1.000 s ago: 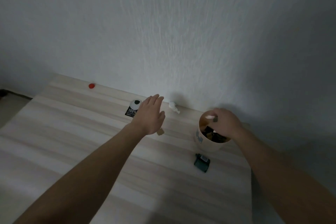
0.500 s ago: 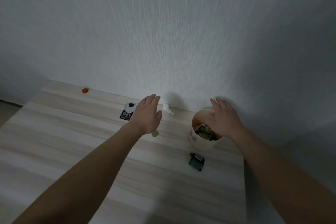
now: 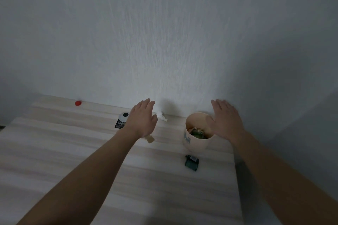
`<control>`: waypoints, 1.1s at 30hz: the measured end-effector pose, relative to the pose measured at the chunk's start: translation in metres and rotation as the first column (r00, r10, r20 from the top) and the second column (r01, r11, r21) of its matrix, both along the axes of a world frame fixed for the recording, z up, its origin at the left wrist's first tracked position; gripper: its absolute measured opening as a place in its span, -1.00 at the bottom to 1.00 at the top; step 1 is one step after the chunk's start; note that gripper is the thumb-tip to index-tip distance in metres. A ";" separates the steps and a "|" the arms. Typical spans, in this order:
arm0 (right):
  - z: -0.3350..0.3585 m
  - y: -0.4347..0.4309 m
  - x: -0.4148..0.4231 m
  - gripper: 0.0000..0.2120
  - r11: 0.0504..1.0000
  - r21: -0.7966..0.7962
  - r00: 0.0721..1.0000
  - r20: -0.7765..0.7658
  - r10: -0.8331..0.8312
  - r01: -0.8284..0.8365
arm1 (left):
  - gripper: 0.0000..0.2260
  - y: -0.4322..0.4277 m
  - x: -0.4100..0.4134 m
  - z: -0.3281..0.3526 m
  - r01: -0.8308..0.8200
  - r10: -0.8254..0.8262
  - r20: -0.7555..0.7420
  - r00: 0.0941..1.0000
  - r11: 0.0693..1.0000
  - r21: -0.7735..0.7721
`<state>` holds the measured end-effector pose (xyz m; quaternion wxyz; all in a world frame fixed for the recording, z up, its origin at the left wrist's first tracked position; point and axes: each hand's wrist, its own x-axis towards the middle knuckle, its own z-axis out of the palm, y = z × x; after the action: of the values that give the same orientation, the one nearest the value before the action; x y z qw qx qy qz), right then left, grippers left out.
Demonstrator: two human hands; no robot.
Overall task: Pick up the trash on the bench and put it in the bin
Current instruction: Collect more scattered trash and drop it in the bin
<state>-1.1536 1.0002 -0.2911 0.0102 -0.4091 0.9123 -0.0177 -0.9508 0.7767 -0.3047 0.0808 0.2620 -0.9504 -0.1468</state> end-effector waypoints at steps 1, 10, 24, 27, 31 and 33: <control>0.004 0.004 0.005 -0.40 1.000 -0.001 1.000 -0.002 -0.019 0.019 | -0.51 0.002 0.001 0.003 0.014 -0.014 -0.005 1.000 1.000 -0.008; 0.025 0.040 0.052 -0.41 0.984 -0.097 0.985 -0.068 -0.158 0.151 | -0.51 0.017 0.013 0.011 0.118 -0.118 -0.008 0.993 0.993 -0.006; 0.012 0.070 0.097 -0.49 0.973 -0.159 0.982 -0.063 -0.179 0.168 | -0.53 0.040 0.050 0.006 0.147 -0.147 -0.011 0.989 0.989 -0.036; 0.003 0.071 0.102 -0.50 0.975 -0.176 0.990 -0.021 -0.139 0.133 | -0.53 0.047 0.062 0.002 0.124 -0.123 0.032 0.992 0.991 -0.043; -0.016 0.067 0.107 -0.49 0.980 -0.160 0.991 0.083 -0.104 0.116 | -0.51 0.046 0.080 -0.011 0.065 -0.063 0.097 0.993 0.998 -0.017; -0.024 0.062 0.111 -0.52 0.984 -0.139 0.989 0.110 -0.097 0.111 | -0.50 0.044 0.090 -0.018 0.051 -0.049 0.115 0.992 0.999 -0.016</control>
<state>-1.0431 1.0626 -0.3148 0.0263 -0.3591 0.9270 -0.1053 -0.8612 0.8210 -0.3227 0.0247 0.2452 -0.9611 -0.1246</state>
